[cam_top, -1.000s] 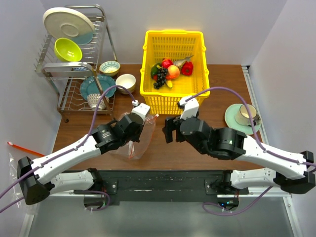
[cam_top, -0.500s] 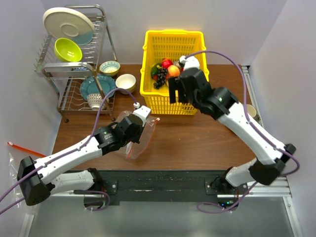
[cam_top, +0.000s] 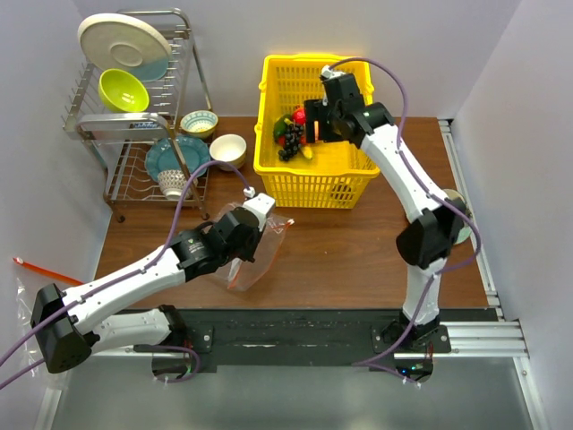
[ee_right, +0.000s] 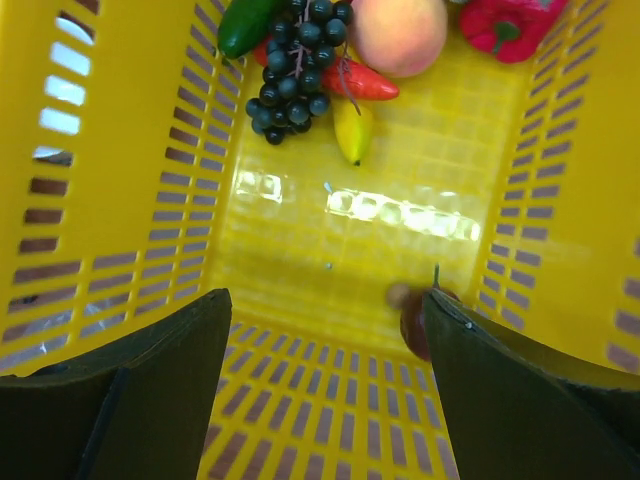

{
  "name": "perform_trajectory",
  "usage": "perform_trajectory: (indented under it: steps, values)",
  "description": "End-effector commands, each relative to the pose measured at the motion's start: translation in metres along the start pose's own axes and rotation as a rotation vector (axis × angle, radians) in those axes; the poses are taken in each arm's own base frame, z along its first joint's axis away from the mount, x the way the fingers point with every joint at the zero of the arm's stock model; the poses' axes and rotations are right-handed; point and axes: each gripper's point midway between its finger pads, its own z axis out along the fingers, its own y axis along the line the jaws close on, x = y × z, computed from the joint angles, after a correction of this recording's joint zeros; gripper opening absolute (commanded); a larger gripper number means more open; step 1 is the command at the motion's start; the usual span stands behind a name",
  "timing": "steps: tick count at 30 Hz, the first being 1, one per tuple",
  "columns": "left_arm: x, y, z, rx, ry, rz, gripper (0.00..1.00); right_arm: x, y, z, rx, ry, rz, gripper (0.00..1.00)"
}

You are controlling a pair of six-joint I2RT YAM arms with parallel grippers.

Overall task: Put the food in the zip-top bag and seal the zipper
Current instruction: Pick up the fake fruit from the bin.

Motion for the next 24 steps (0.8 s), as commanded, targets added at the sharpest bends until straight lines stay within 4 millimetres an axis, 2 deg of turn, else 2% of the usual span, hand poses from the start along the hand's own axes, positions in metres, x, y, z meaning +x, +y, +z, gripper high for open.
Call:
perform_trajectory:
  steps: [1,3,4,5,7,8,10,11,13,14,15,17,18,19,21,23,24]
  values:
    - [-0.019,-0.011,-0.01,0.062,-0.044,-0.05,0.0,-0.01,0.003,0.038,-0.081,0.008,0.016,0.8]
    - [-0.02,-0.013,-0.011,0.069,-0.042,-0.055,0.0,-0.018,0.006,0.052,-0.111,-0.009,0.036,0.83]
    - [-0.021,-0.013,-0.012,0.069,-0.04,-0.063,0.0,-0.01,0.008,0.07,-0.116,0.011,0.048,0.94]
    - [-0.021,-0.014,-0.012,0.072,-0.042,-0.067,0.0,-0.016,0.01,0.078,-0.122,-0.016,0.063,0.99]
    - [-0.022,-0.014,-0.013,0.075,-0.042,-0.074,0.0,-0.009,0.02,0.1,-0.169,-0.002,0.107,0.99]
    - [-0.023,-0.014,-0.014,0.074,-0.043,-0.075,0.0,-0.014,0.024,0.11,-0.188,-0.035,0.13,0.99]
    - [-0.024,-0.013,-0.015,0.069,-0.046,-0.08,0.0,-0.014,0.035,0.125,-0.228,-0.046,0.207,0.99]
    - [-0.024,-0.013,-0.016,0.068,-0.045,-0.082,0.0,-0.012,0.04,0.143,-0.248,-0.062,0.232,0.99]
    - [-0.024,-0.011,-0.017,0.059,-0.045,-0.089,0.0,-0.01,0.046,0.16,-0.267,-0.067,0.307,0.99]
    - [-0.024,-0.011,-0.017,0.057,-0.043,-0.09,0.0,-0.007,0.047,0.178,-0.272,-0.082,0.331,0.98]
    - [-0.024,-0.011,-0.018,0.057,-0.043,-0.091,0.0,-0.005,0.049,0.187,-0.276,-0.087,0.353,0.99]
    - [-0.024,-0.011,-0.02,0.062,-0.046,-0.099,0.0,-0.013,0.05,0.201,-0.283,-0.131,0.417,0.99]
    - [-0.023,-0.011,-0.021,0.066,-0.046,-0.102,0.0,0.001,0.047,0.22,-0.26,-0.114,0.433,0.98]
    - [-0.023,-0.012,-0.022,0.072,-0.049,-0.108,0.0,-0.007,0.047,0.223,-0.255,-0.138,0.458,0.99]
    - [-0.022,-0.013,-0.024,0.078,-0.048,-0.111,0.0,0.004,0.038,0.243,-0.202,-0.144,0.475,0.98]
    - [-0.023,-0.013,-0.026,0.083,-0.053,-0.118,0.0,0.003,0.035,0.251,-0.193,-0.172,0.486,0.91]
    - [-0.022,-0.013,-0.026,0.083,-0.052,-0.119,0.0,0.006,0.036,0.255,-0.192,-0.17,0.488,0.83]
